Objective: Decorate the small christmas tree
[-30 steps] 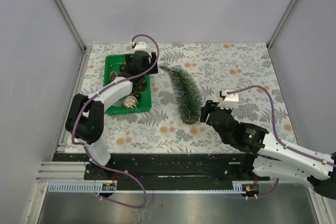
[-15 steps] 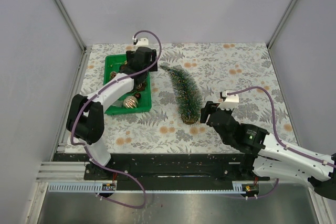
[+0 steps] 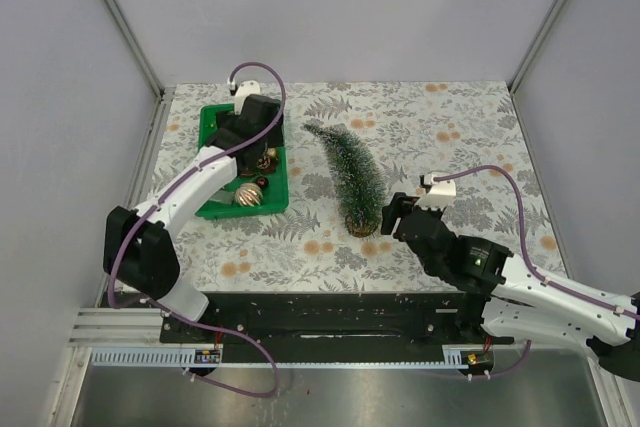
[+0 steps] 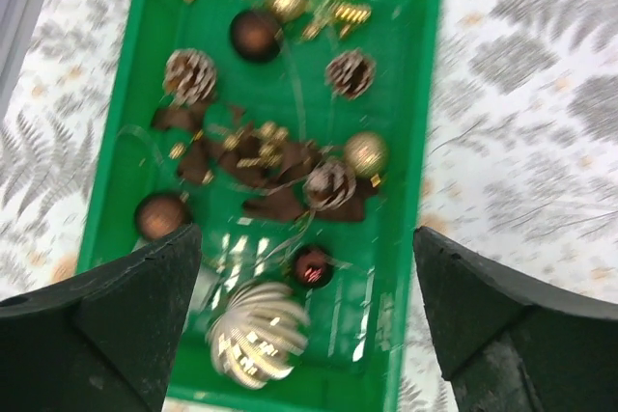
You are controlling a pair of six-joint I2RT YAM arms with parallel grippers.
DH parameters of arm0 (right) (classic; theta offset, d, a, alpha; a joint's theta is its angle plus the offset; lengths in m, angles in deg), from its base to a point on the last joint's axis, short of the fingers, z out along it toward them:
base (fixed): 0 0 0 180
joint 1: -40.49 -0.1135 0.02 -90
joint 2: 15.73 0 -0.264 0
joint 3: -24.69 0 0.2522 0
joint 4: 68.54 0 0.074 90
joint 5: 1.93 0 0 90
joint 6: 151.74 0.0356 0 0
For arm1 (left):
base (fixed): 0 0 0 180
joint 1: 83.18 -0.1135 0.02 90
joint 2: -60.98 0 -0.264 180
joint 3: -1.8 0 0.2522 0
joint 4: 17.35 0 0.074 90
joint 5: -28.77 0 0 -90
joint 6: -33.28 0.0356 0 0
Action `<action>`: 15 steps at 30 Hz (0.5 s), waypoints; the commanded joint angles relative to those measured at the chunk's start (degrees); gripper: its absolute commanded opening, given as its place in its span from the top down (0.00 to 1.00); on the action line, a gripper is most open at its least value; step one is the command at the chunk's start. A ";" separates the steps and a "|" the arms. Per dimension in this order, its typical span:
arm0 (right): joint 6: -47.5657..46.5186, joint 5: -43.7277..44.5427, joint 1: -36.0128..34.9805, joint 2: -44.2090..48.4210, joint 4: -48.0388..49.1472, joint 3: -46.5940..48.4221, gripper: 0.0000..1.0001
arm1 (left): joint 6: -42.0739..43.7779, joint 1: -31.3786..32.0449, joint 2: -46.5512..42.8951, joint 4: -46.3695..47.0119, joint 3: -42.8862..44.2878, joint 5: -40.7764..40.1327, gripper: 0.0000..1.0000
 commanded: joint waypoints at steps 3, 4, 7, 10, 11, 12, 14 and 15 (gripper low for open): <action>1.63 -1.10 -0.45 -1.20 1.56 -0.60 0.29 | -5.84 -4.48 -4.74 -4.20 -8.40 -1.36 0.14; 1.63 -1.28 -0.45 -1.38 1.73 -0.78 0.29 | -5.93 -4.66 -4.39 -4.11 -9.28 -1.09 0.15; 1.80 -1.28 -0.36 -1.90 2.00 -0.78 0.29 | -4.97 -3.79 -4.13 -2.54 -11.47 -0.83 0.18; 1.81 -1.02 -0.45 -1.64 2.00 -0.78 0.29 | -5.05 -2.47 -1.24 -2.62 -11.84 -0.12 0.23; 1.89 -1.10 -0.45 -1.55 2.00 -0.87 0.29 | -5.06 -2.03 0.08 -2.70 -11.57 0.66 0.24; 1.81 -1.10 -0.36 -1.47 2.08 -0.78 0.29 | -5.14 -1.59 1.05 -2.88 -11.14 0.85 0.24; 2.24 -1.02 -0.36 -1.29 1.39 -0.78 0.29 | -5.32 -0.45 3.42 -3.41 -9.73 1.02 0.25; 2.42 -1.02 -0.36 -1.12 1.03 -0.69 0.29 | -5.23 0.25 4.39 -3.58 -9.03 1.20 0.25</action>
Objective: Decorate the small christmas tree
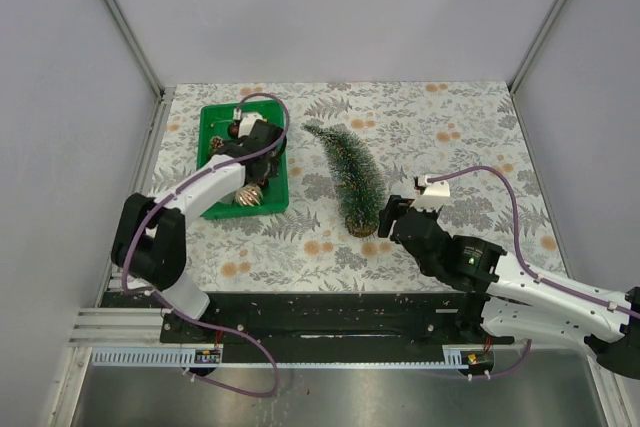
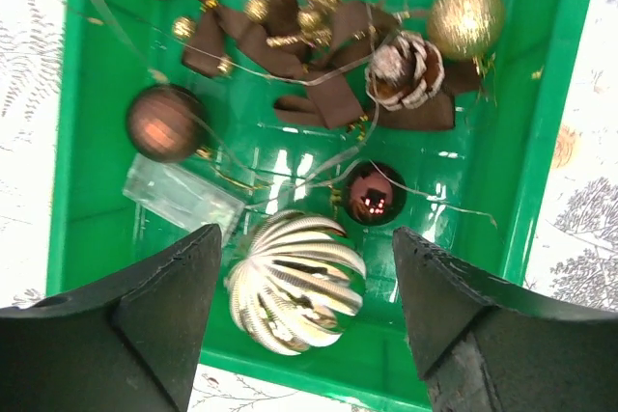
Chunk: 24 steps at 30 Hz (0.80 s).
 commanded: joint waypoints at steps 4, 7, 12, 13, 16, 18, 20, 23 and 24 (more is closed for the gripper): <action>2.18 0.62 -0.36 1.69 -0.48 0.05 0.29 | -1.01 3.98 8.24 -0.22 6.62 1.46 0.27; 2.54 0.80 -0.36 2.21 -1.01 0.05 0.29 | -1.28 4.43 12.80 -0.93 10.83 1.99 0.29; 2.54 0.89 -0.36 2.92 -1.89 -0.04 0.29 | -1.45 4.95 18.70 -2.06 16.37 3.92 0.32; 2.54 0.80 -0.45 3.09 -1.89 -0.04 0.29 | -1.54 5.04 19.32 -1.98 16.99 4.53 0.32; 2.54 0.89 -0.36 3.71 -2.07 -0.48 0.29 | -1.54 5.74 21.08 -1.63 18.66 5.85 0.34; 2.45 0.71 -0.45 3.80 -2.06 -0.56 0.29 | -1.72 5.83 21.87 -1.63 19.80 6.82 0.37; 2.45 0.63 -0.36 3.97 -1.98 -0.65 0.29 | -1.54 5.92 22.22 -0.32 20.25 7.79 0.37; 2.45 0.62 -0.45 3.89 -1.98 -0.65 0.29 | 0.12 6.80 23.71 1.88 21.74 9.10 0.38; 2.45 0.71 -0.36 3.89 -2.06 -0.74 0.29 | 0.82 7.15 24.68 1.97 22.87 9.98 0.38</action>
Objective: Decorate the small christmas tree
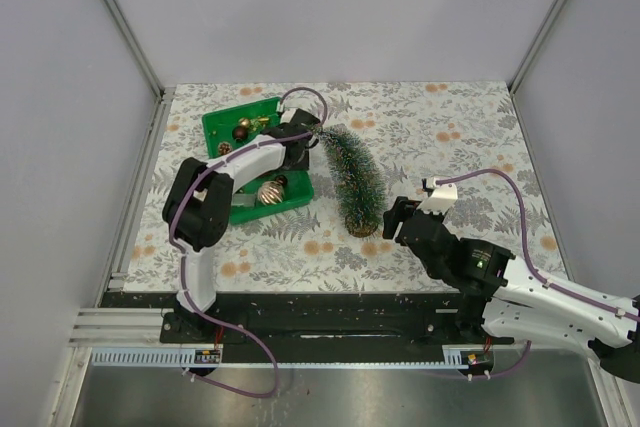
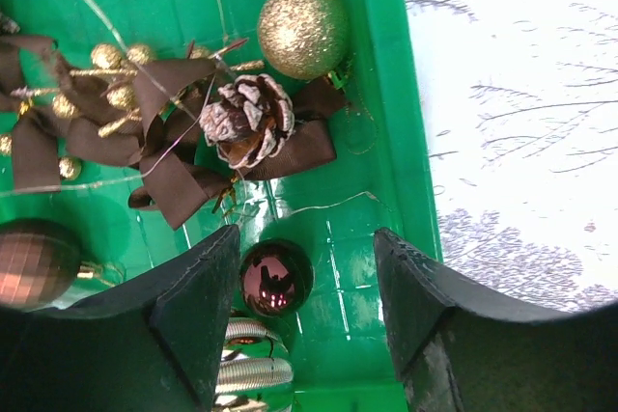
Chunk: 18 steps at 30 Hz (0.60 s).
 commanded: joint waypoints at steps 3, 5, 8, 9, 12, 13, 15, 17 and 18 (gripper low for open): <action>0.77 1.15 -0.45 0.83 0.47 -0.30 0.29 | 3.07 2.67 5.70 3.20 8.25 5.25 0.40; 0.68 1.42 -0.45 0.83 0.38 -0.39 0.29 | 3.16 3.11 7.11 3.02 9.49 5.51 0.41; 0.77 0.98 -0.45 1.09 0.38 -0.74 0.29 | 3.68 2.94 6.42 2.93 9.84 5.26 0.41; 0.85 0.80 -0.45 1.26 0.38 -0.92 0.28 | 4.12 3.03 5.54 2.93 9.84 4.90 0.40; 0.77 0.63 -0.36 1.00 0.91 -1.09 0.28 | 5.61 2.50 1.51 2.67 8.71 4.37 0.36; 0.68 0.45 -0.36 0.92 1.17 -1.18 0.29 | 6.05 2.33 0.45 2.50 8.35 4.02 0.33; 0.33 0.10 -0.45 0.57 2.05 -1.27 0.28 | 6.76 1.97 -1.93 1.36 8.44 3.50 0.27; 0.06 -0.34 -0.45 0.13 3.10 -1.27 0.28 | 7.98 1.71 -4.04 0.21 8.96 3.14 0.21; -0.11 -0.52 -0.36 -0.05 3.45 -1.27 0.29 | 8.43 1.54 -4.83 -0.14 9.22 2.97 0.19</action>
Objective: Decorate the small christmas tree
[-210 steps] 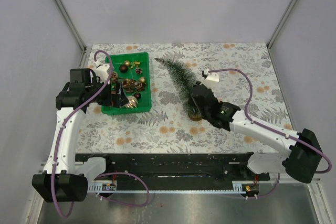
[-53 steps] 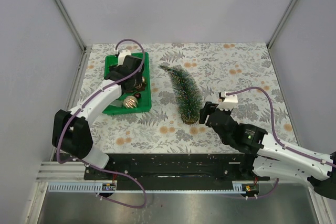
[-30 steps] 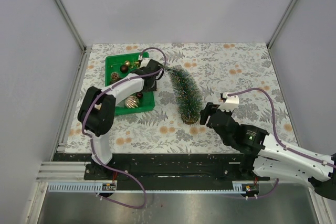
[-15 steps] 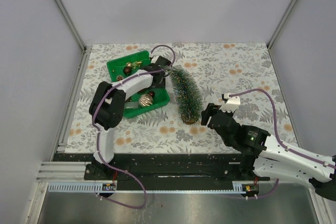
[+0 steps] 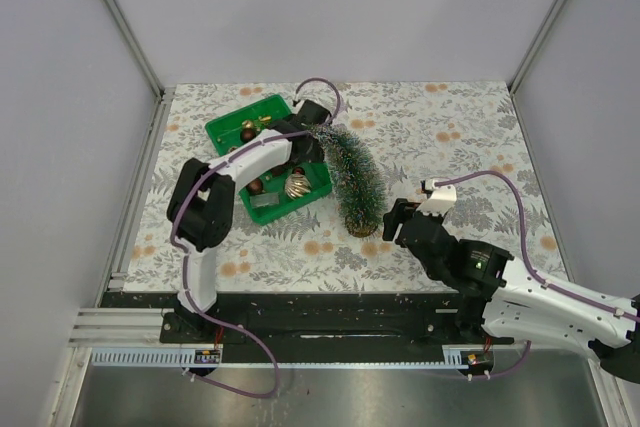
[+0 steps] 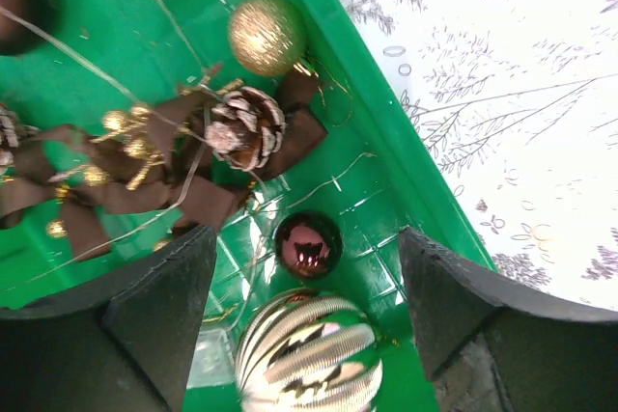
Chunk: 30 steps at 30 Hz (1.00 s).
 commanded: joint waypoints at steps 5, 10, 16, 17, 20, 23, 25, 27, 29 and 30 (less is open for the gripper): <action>-0.47 -0.78 -0.36 -0.99 4.10 0.08 0.28 | 2.36 -2.78 -12.41 -3.87 4.28 -1.91 0.14; -0.90 -1.04 -0.45 -0.47 4.10 0.08 0.28 | -1.16 -7.08 -16.90 -7.13 3.05 2.29 0.14; -1.08 -0.87 -0.45 -0.38 4.27 -0.09 0.28 | -0.72 -8.14 -20.95 -7.39 -3.45 3.98 0.14; -1.08 -0.96 -0.36 -0.38 4.45 0.00 0.28 | -0.72 -8.14 -20.77 -7.39 -4.15 4.15 0.14; -1.25 -0.96 -0.36 -0.99 5.15 0.08 0.28 | -1.34 -8.32 -18.24 -7.39 -4.95 4.07 0.14; -1.52 -1.13 -0.45 -1.78 5.41 0.52 0.28 | -1.95 -8.58 -14.90 -7.48 -3.20 3.28 0.20; -1.69 -1.13 -0.36 -1.96 5.50 0.96 0.28 | -1.78 -8.93 -12.52 -7.48 -1.44 2.66 0.24; -1.69 -1.22 -0.45 -2.05 5.41 1.05 0.28 | -1.51 -8.58 -11.55 -6.52 -0.47 1.87 0.29; -1.70 -1.22 -0.36 -1.88 5.50 1.05 0.29 | -2.13 -8.58 -11.19 -6.08 0.14 2.30 0.37; -1.87 -1.22 -0.36 -1.87 5.50 1.05 0.28 | -2.57 -8.58 -11.02 -6.08 0.41 2.39 0.40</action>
